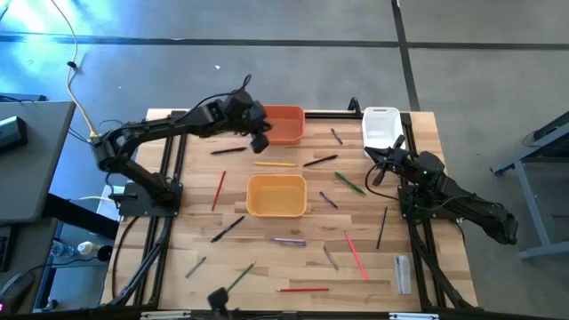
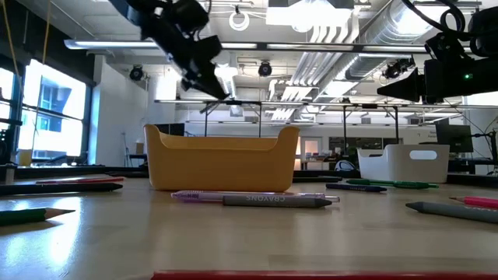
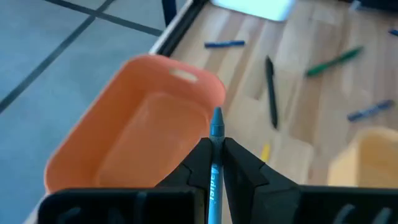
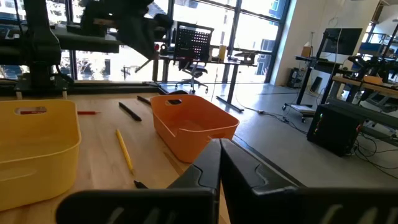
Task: Sort crayons/erasers/pens/pencils in bins
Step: Put the top left light gray crayon into the orange bin
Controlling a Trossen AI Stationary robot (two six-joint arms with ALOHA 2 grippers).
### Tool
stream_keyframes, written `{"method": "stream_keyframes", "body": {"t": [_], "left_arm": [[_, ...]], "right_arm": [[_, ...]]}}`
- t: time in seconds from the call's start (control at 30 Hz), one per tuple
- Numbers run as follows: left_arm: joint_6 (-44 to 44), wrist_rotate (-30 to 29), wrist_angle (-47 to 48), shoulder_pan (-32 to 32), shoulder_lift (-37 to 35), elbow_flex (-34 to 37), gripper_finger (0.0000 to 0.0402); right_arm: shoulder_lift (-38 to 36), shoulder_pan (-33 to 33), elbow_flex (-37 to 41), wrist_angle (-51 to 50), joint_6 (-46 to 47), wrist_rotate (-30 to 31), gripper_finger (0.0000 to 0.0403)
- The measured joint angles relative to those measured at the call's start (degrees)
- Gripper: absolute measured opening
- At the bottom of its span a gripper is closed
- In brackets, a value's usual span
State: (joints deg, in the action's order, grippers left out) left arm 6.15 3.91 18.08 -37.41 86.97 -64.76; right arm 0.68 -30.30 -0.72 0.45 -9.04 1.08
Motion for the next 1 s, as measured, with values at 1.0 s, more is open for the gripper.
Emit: {"method": "stream_keyframes", "body": {"t": [1.0], "left_arm": [[6.2,-0.4,4.5,-5.7,34.1,-22.2,0.0019]], "right_arm": [[0.0,0.0,0.0,0.0,0.0,0.0,0.0000]]}}
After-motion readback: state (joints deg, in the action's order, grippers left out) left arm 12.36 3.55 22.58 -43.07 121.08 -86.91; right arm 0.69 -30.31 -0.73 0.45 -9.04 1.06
